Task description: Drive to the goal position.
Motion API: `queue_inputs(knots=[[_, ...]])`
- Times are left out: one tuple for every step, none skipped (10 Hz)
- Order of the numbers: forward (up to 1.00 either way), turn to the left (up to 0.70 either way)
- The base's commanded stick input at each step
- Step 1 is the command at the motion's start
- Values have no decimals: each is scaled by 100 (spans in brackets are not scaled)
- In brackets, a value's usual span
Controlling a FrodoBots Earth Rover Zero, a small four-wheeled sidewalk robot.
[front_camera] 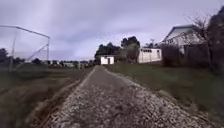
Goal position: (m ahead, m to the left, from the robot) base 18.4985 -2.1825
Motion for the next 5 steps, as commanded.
queue_inputs(knots=[[70,0],[70,0],[70,0],[68,0],[68,0]])
